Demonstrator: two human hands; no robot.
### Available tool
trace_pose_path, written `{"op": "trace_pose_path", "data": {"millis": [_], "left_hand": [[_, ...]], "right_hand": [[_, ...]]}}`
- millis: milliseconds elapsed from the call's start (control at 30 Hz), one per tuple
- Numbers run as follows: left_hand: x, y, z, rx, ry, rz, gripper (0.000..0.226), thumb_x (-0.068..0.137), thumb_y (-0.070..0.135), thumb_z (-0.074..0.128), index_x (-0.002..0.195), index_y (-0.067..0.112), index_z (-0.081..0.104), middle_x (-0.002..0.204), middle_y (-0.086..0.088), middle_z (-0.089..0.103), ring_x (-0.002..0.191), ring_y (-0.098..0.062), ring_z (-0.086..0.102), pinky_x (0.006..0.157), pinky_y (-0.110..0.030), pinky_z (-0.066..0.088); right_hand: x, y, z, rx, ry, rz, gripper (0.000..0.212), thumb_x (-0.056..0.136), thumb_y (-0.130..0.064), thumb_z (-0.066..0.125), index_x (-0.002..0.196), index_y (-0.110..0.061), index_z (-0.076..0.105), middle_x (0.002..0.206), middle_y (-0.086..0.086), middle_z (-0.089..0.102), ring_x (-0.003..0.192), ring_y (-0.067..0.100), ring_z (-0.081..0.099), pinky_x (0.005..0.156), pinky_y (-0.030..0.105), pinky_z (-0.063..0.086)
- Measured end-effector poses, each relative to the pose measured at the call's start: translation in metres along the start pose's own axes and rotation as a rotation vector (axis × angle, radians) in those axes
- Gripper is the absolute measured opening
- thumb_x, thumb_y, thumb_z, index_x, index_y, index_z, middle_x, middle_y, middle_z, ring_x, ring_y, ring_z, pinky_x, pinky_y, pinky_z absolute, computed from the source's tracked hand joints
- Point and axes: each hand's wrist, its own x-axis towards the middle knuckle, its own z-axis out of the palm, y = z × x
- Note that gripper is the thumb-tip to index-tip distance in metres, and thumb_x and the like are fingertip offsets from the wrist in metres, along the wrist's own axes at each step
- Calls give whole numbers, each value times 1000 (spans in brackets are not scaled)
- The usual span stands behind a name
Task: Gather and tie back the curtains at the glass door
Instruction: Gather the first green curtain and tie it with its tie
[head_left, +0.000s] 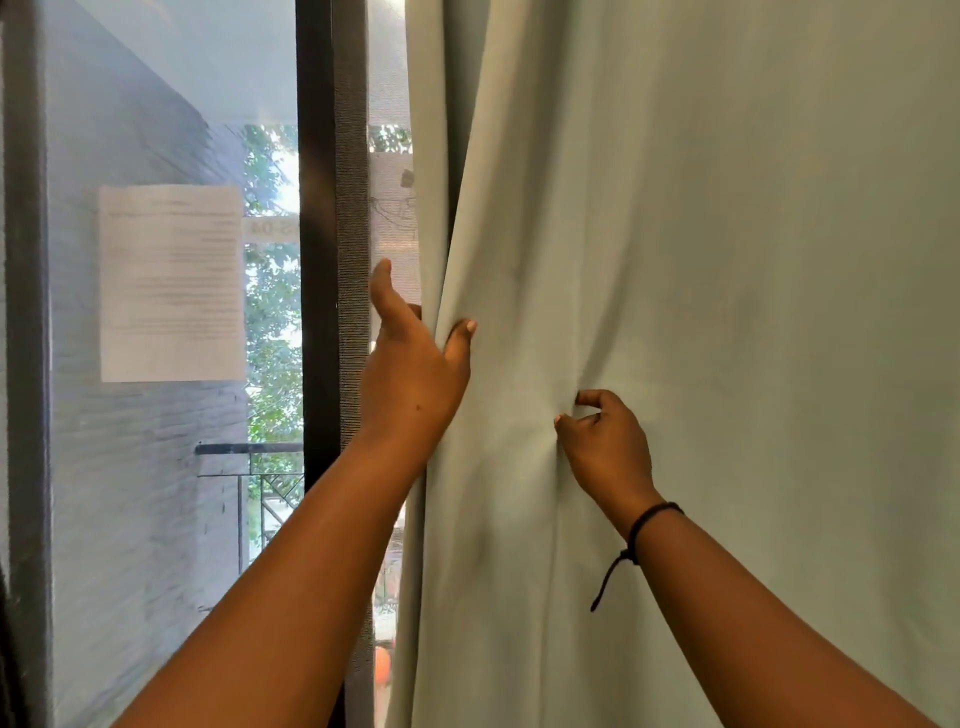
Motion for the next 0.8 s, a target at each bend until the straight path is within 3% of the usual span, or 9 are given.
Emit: {"op": "trace_pose_path", "data": {"millis": [67,167,233,333,433,500,600,700,800], "left_hand": [[8,2,10,72,-98,-50,72,92,38,56,147,18,15,139,-13,47,123,-32,50,100,-42,41],[10,-1,19,111,-184,-31,42,95,42,48,125,13,45,117,-11,60,107,-31,59,91,-43,49],[9,-5,19,88,-161,5,29,95,41,48,104,14,54,97,-6,64,90,-25,61,77,-37,52],[12,-7,3,185,-87,58,33,94,43,49,70,22,43,72,4,47,70,-20,49,54,-27,32],[26,-11,-19,140,-62,0,46,85,59,52,94,14,58,100,-5,57,92,-26,57,74,-35,46],[36,-8,-38,45,-54,-56,61,76,66,58,113,18,55,114,-5,59,103,-27,58,88,-42,49],[57,-3,-76,87,-67,-66,70,64,62,73,117,22,50,113,-4,63,102,-28,60,89,-44,49],[79,0,-116,157,-68,-49,72,57,51,82,118,21,56,108,-1,65,96,-23,61,85,-37,49],[89,1,-151,157,-16,-51,47,75,28,78,116,13,61,101,-8,61,87,-23,55,75,-33,42]], "right_hand": [[-2,-1,-3,-18,17,-10,60,86,-19,58,142,-20,35,62,-5,53,58,10,54,54,23,42],[-6,-9,0,-76,-31,-59,77,85,-21,55,151,-23,16,73,-6,56,62,8,54,51,19,38],[-13,-24,9,-156,-109,-136,75,85,-23,52,151,-26,15,87,-3,63,71,12,58,56,21,42],[-28,-55,32,-369,-206,-385,63,87,-25,46,147,-30,27,98,7,67,86,26,62,66,29,47],[-42,-91,54,-374,-244,-603,25,88,-22,46,107,-15,60,95,10,66,85,32,62,66,35,45],[-51,-111,71,-395,-251,-778,19,82,-15,47,84,-7,64,82,13,66,71,35,61,56,37,43],[-60,-146,88,-421,-155,-1012,15,64,-13,50,49,-12,55,49,5,56,39,28,50,47,26,27],[-73,-183,93,-358,-242,-1137,11,75,-10,61,65,-6,62,68,12,65,59,33,57,64,38,33],[-87,-210,96,-299,-384,-1154,16,88,-17,53,91,-6,64,98,15,67,91,35,59,79,40,29]]}}
